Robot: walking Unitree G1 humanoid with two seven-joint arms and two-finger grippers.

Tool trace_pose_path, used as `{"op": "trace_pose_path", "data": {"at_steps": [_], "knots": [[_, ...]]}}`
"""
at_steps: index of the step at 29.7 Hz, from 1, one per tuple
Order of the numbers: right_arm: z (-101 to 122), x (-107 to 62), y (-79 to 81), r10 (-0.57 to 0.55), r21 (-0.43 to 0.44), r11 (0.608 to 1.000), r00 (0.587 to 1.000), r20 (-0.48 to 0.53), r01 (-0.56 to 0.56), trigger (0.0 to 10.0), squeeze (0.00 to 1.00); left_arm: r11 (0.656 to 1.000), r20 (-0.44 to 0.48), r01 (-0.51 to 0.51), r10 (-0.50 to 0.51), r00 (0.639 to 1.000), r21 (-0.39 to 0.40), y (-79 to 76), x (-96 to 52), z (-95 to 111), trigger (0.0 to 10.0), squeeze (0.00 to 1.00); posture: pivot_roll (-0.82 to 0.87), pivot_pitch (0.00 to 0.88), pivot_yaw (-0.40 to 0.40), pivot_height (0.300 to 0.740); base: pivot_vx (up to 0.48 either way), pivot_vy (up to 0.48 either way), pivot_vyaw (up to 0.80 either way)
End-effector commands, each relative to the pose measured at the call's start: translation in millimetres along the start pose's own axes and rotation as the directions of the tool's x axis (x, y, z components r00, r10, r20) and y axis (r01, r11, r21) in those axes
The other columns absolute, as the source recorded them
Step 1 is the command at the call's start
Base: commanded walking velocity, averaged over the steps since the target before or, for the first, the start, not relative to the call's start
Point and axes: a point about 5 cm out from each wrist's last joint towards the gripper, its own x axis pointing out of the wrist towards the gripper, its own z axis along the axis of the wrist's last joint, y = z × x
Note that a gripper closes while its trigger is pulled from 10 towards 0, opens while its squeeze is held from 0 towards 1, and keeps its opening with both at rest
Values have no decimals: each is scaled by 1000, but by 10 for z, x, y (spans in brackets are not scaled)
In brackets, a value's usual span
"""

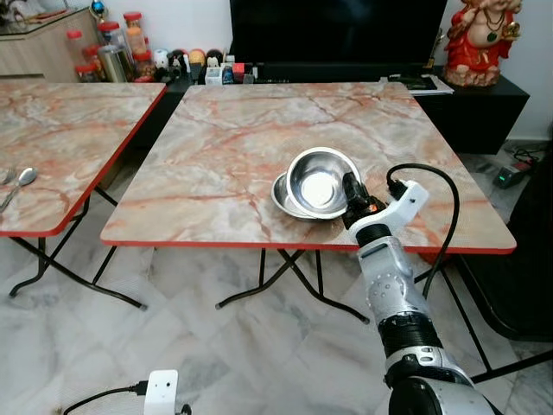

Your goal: Setting the table

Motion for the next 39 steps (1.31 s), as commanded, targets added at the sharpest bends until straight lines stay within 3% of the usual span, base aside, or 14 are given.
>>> {"op": "trace_pose_path", "data": {"at_steps": [1,21,39], "knots": [[18,29,58,14,-6,1000,1000,5,-14,10000,0,1000,6,-26,26,1000,-13,64,4,18,10000,0,-28,0,1,740,0,0,0],[21,45,119,42,-89,995,999,3,-42,10000,0,1000,3,-23,23,1000,-11,47,4,16,10000,0,-26,0,-2,740,182,0,46],[-13,31,117,35,-73,997,999,-3,-35,10000,0,1000,0,-26,26,1000,-5,61,1,2,10000,0,-24,0,2,740,249,0,26]]}}
